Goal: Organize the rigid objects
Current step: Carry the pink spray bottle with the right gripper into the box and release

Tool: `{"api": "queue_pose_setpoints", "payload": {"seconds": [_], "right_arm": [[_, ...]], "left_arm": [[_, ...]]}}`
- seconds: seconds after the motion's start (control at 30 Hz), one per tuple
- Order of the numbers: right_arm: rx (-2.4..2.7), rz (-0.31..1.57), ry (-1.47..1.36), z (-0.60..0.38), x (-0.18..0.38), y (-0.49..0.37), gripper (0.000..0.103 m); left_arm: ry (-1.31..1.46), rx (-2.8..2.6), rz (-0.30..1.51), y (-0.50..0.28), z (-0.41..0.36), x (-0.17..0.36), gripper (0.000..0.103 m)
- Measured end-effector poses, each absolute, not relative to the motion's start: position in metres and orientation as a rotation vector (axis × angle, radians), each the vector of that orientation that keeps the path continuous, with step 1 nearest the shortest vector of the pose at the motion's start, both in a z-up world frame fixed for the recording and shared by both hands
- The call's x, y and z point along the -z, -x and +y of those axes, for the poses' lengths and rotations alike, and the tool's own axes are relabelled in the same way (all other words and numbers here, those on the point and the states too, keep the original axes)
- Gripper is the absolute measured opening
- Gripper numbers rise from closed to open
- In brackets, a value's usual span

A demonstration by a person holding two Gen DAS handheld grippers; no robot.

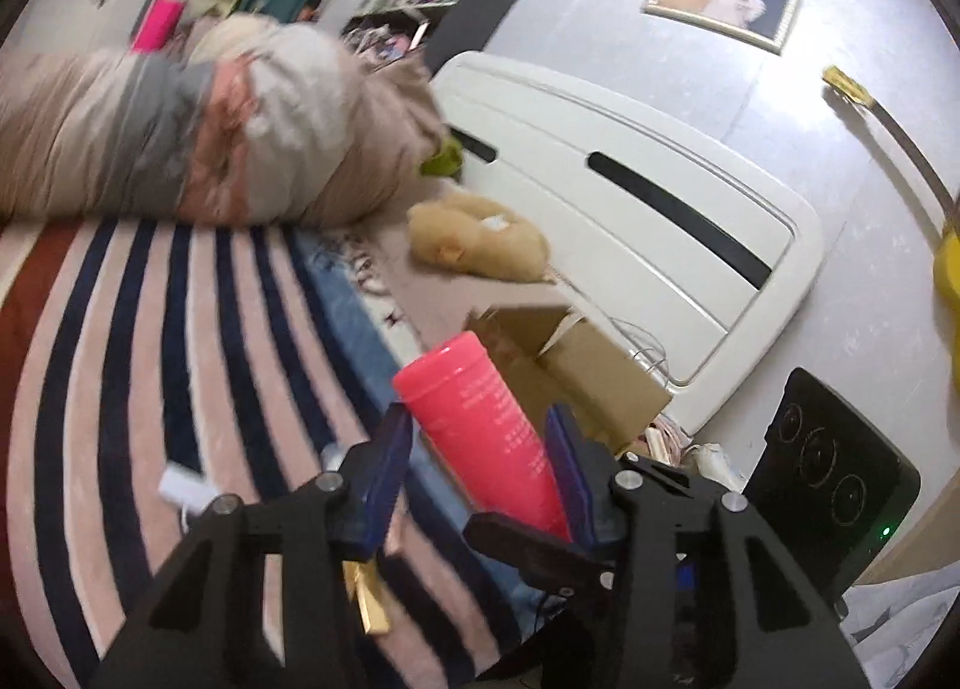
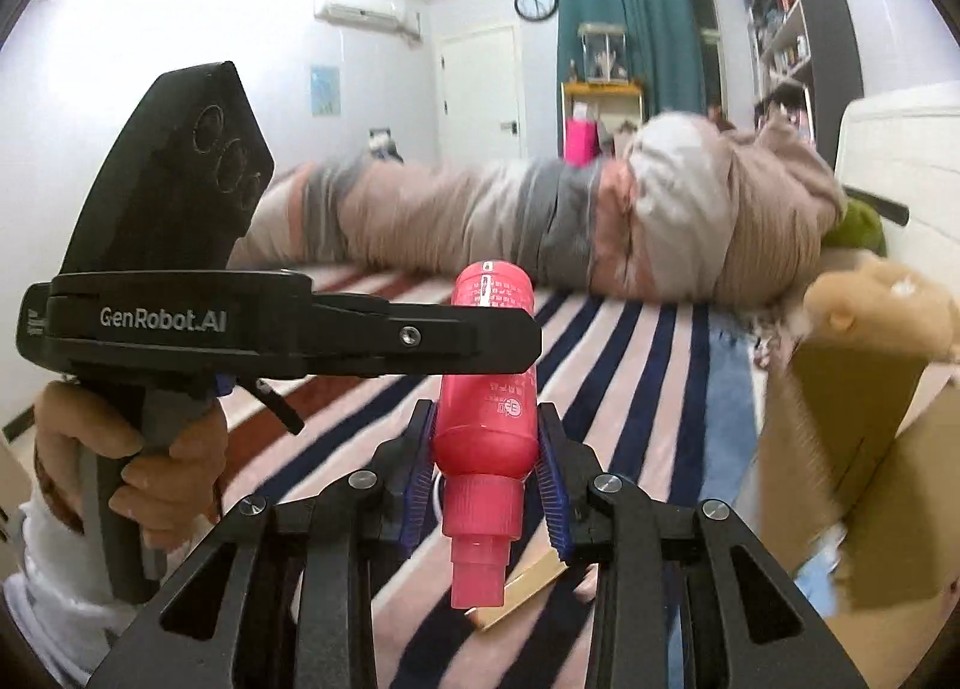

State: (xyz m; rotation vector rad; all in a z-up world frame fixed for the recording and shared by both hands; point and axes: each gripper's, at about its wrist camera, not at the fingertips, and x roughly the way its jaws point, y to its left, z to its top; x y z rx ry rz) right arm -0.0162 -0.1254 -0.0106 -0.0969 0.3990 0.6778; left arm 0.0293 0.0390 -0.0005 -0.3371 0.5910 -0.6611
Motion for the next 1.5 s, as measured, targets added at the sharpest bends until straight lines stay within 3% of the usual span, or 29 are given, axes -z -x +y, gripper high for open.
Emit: {"api": "queue_pose_setpoints", "payload": {"seconds": [0.2, 0.33, 0.57, 0.9, 0.97, 1.07, 1.23, 1.5], "right_arm": [[-0.686, 0.271, 0.111, -0.170, -0.022, 0.019, 0.027], [-0.557, 0.291, 0.127, -0.201, -0.027, 0.004, 0.027], [-0.438, 0.486, 0.031, -0.272, -0.005, -0.035, 0.028], [-0.353, 0.708, 0.041, -0.307, 0.041, -0.052, 0.028], [-0.337, 0.719, 0.048, -0.308, 0.044, -0.052, 0.028], [-0.317, 0.724, 0.055, -0.311, 0.045, -0.049, 0.038], [-0.312, 0.704, 0.034, -0.311, 0.034, -0.042, 0.041], [-0.490, 0.606, 0.018, -0.262, -0.005, -0.016, 0.046]], "left_arm": [[0.244, 0.711, 0.565, -0.052, -0.019, -0.043, 0.043], [0.160, 0.731, 0.562, -0.067, -0.073, -0.055, 0.034], [-0.015, 0.784, 0.622, -0.093, -0.174, -0.043, 0.027], [-0.081, 0.779, 0.821, -0.117, -0.226, 0.009, 0.028], [-0.083, 0.762, 0.831, -0.116, -0.226, 0.012, 0.029], [-0.061, 0.744, 0.824, -0.114, -0.220, 0.009, 0.040], [-0.016, 0.712, 0.774, -0.107, -0.192, -0.006, 0.054], [0.073, 0.532, 0.661, -0.080, -0.091, -0.029, 0.062]]}}
